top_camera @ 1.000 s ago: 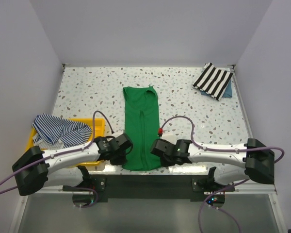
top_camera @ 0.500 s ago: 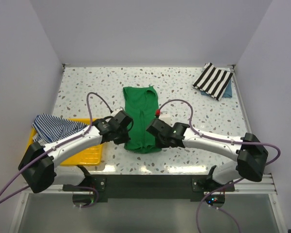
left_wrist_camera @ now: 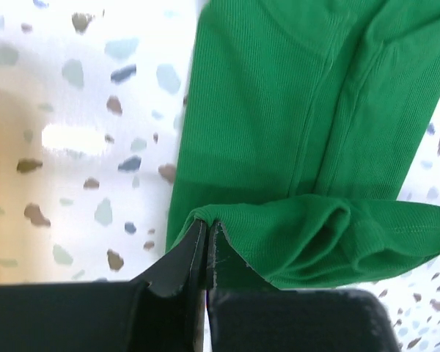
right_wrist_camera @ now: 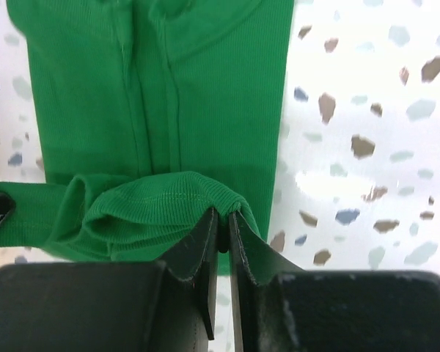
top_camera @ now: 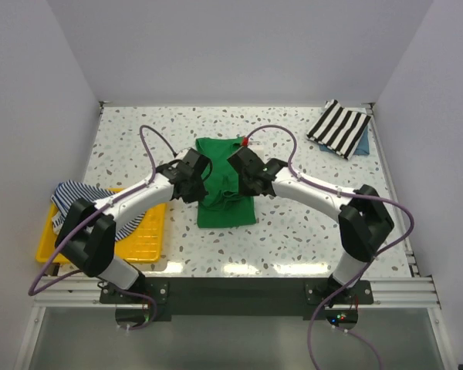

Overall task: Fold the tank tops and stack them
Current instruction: Fold the tank top

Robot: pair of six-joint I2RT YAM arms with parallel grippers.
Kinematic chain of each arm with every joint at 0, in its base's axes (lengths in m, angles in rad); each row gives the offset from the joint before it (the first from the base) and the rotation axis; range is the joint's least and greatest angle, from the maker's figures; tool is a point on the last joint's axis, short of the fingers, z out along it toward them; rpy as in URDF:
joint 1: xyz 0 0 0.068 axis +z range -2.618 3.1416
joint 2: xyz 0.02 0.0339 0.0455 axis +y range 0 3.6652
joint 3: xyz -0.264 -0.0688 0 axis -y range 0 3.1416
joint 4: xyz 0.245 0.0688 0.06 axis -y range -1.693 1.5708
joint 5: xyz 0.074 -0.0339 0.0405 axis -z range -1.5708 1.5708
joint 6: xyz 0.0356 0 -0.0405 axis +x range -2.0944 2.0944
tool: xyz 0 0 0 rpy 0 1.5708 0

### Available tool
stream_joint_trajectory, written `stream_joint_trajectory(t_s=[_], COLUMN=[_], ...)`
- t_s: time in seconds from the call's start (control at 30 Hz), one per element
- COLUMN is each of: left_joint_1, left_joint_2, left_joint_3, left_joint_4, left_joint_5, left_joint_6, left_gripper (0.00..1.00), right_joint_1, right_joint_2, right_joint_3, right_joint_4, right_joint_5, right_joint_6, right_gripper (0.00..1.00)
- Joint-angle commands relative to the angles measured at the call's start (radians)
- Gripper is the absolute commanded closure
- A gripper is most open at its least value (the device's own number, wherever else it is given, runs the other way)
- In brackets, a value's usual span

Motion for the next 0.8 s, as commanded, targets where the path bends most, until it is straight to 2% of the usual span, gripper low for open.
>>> stream_joint_trajectory(t_s=[0.0,0.33,0.53,0.57,0.6,0.67,0.7,0.77], left_joint_1=[0.049,0.16,0.192,0.195,0.197,0.206,0.207,0.215], left_joint_2=[0.055,0.297,0.371,0.379,0.385,0.393,0.388,0.361], left_joint_3=[0.095,0.271,0.333,0.348,0.357,0.366,0.363,0.354], left_joint_4=[0.096,0.165,0.2,0.205,0.211,0.211,0.222,0.238], left_joint_5=[-0.012,0.059,0.086,0.093,0.103,0.105,0.105,0.103], left_joint_6=[0.063,0.107,0.126,0.13,0.134,0.137,0.137,0.14], left_gripper=[1.0,1.0,1.0,1.0,0.92,0.84,0.73,0.72], right_joint_1=[-0.049,-0.161,-0.206,-0.211,-0.215,-0.226,-0.23,-0.238], right_joint_2=[0.05,0.223,0.294,0.302,0.308,0.32,0.32,0.313], right_joint_3=[0.099,0.271,0.311,0.314,0.32,0.321,0.325,0.328], right_joint_4=[0.053,0.07,0.1,0.105,0.107,0.116,0.117,0.119], right_joint_5=[-0.003,-0.055,-0.089,-0.094,-0.095,-0.108,-0.105,-0.097], right_joint_6=[-0.062,-0.111,-0.116,-0.118,-0.118,-0.124,-0.125,-0.135], right_gripper=[0.89,0.89,0.87,0.84,0.8,0.69,0.66,0.56])
